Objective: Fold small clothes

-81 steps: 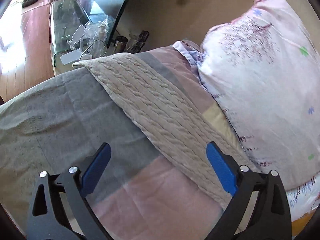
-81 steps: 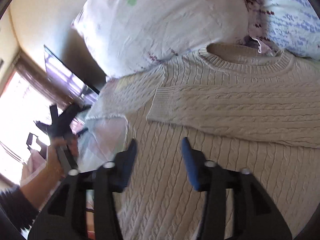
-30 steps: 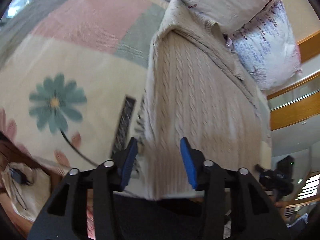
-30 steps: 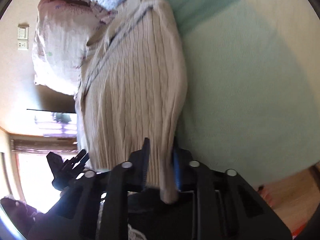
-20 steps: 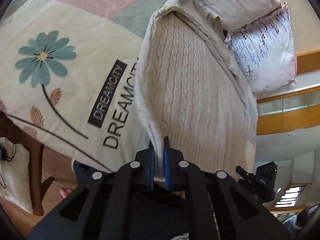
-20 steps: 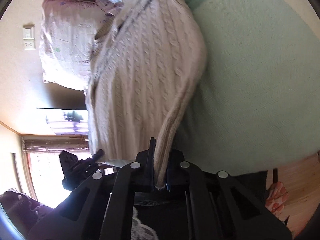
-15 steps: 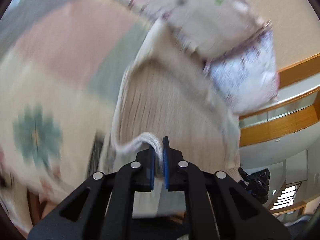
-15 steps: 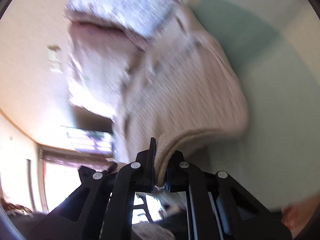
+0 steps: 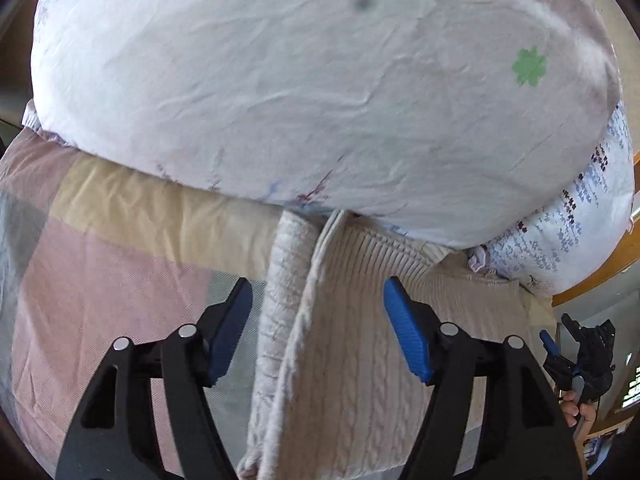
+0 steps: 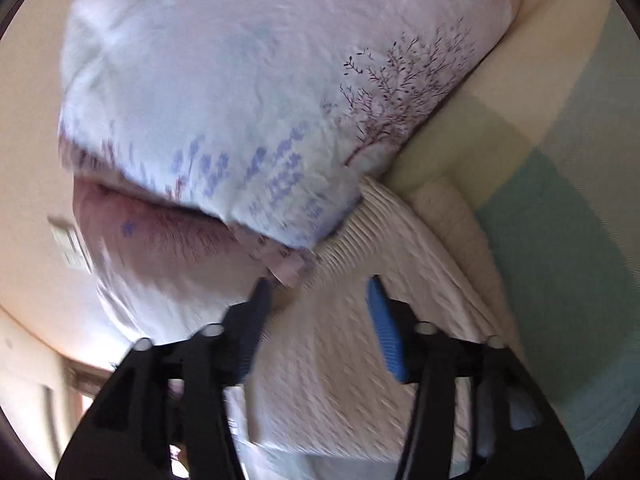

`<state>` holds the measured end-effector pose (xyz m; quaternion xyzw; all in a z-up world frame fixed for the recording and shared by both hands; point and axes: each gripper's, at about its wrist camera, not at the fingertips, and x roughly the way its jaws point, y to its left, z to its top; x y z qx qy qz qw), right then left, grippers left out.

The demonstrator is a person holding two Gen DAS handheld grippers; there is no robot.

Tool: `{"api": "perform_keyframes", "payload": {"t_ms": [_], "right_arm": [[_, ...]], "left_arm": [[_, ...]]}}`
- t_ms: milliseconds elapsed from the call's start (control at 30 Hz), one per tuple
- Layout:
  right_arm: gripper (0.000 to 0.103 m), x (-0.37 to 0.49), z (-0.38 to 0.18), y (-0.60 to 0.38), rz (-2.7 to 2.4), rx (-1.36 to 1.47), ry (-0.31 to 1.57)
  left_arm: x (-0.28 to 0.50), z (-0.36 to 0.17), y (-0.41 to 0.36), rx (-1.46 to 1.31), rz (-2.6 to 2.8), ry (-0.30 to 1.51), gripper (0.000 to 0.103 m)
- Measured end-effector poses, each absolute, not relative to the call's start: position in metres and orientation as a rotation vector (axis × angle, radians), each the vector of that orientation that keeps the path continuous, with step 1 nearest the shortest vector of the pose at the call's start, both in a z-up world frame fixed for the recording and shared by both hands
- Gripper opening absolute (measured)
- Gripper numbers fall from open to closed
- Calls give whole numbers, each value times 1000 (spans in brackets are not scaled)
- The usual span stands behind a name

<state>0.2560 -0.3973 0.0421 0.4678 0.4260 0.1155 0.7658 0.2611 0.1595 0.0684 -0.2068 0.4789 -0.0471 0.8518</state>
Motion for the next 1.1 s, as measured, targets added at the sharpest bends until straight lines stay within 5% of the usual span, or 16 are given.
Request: {"api": "perform_keyframes", "payload": {"t_ms": [300, 333, 367, 400, 600, 800, 867, 1000, 1100], "right_arm": [[64, 209, 27, -426, 181, 1017, 997], [64, 211, 27, -423, 186, 1015, 1001], [64, 212, 26, -420, 192, 1014, 1008], [64, 212, 26, -419, 197, 1015, 1012], [64, 208, 23, -423, 224, 1038, 1028], [64, 211, 35, -452, 193, 984, 996], [64, 220, 36, -459, 188, 972, 987], [65, 239, 33, -479, 181, 966, 1013], [94, 246, 27, -493, 210, 1002, 1030]], "left_arm": [[265, 16, 169, -581, -221, 1119, 69], [265, 16, 168, -592, -222, 1108, 66], [265, 12, 169, -631, -239, 1120, 38], [266, 6, 169, -672, -248, 1151, 21], [261, 60, 130, -729, -327, 1064, 14], [292, 135, -39, -767, -671, 1015, 13], [308, 128, -106, -818, -752, 1029, 20], [325, 96, -174, -1084, -1008, 1181, 64], [324, 102, -143, -956, -912, 1086, 84]]}}
